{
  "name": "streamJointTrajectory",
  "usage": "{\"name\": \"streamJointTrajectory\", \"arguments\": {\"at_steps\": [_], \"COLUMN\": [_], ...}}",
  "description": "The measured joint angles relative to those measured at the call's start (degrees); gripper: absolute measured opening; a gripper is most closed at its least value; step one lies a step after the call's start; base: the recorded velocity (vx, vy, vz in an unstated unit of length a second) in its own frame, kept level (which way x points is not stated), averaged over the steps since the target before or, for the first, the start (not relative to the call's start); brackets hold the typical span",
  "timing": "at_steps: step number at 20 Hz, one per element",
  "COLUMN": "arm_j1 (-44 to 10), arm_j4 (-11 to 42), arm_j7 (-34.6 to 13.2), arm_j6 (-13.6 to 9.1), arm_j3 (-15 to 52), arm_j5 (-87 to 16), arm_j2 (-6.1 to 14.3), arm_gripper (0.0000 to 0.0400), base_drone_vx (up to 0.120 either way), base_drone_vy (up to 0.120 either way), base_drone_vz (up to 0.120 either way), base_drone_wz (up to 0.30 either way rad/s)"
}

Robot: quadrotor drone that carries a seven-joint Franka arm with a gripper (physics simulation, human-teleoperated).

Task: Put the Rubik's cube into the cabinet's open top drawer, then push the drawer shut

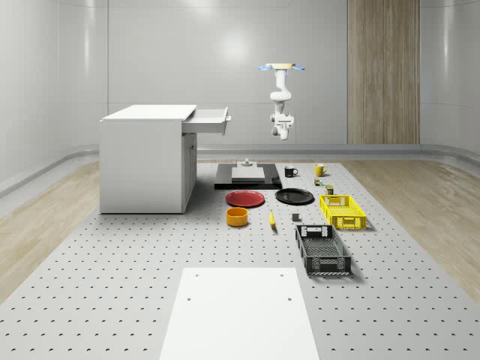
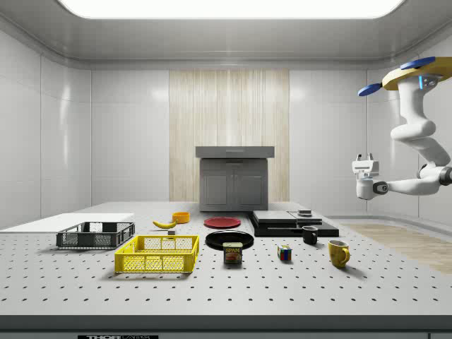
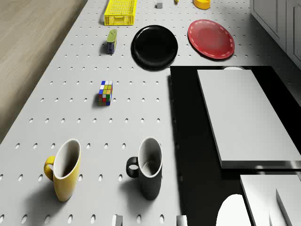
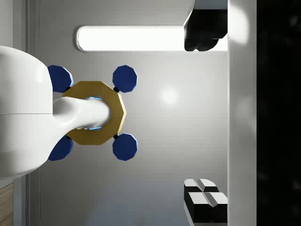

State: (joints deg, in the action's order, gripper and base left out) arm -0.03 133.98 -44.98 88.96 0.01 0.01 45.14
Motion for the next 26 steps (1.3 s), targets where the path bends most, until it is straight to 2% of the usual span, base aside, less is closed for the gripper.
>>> {"name": "streamJointTrajectory", "arguments": {"at_steps": [6,12,15,18,26], "arm_j1": [-0.16,-0.26,-0.29,-0.33,-0.39], "arm_j4": [-7.33,-13.51,-15.24,-16.21,-16.93], "arm_j7": [0.09,0.13,0.14,0.16,0.18], "arm_j6": [-5.61,-9.27,-10.21,-10.69,-10.90], "arm_j3": [0.08,0.14,0.17,0.19,0.23], "arm_j5": [0.06,0.10,0.11,0.12,0.14], "arm_j2": [-1.45,-3.70,-4.36,-4.71,-4.88], "arm_gripper": [0.0400,0.0400,0.0400,0.0400,0.0400], "base_drone_vx": [0.000,0.000,0.000,0.013,0.120], "base_drone_vy": [0.000,0.000,0.013,0.120,0.120], "base_drone_vz": [0.000,0.000,0.000,0.000,0.000], "base_drone_wz": [0.000,0.000,0.000,0.000,0.000]}}
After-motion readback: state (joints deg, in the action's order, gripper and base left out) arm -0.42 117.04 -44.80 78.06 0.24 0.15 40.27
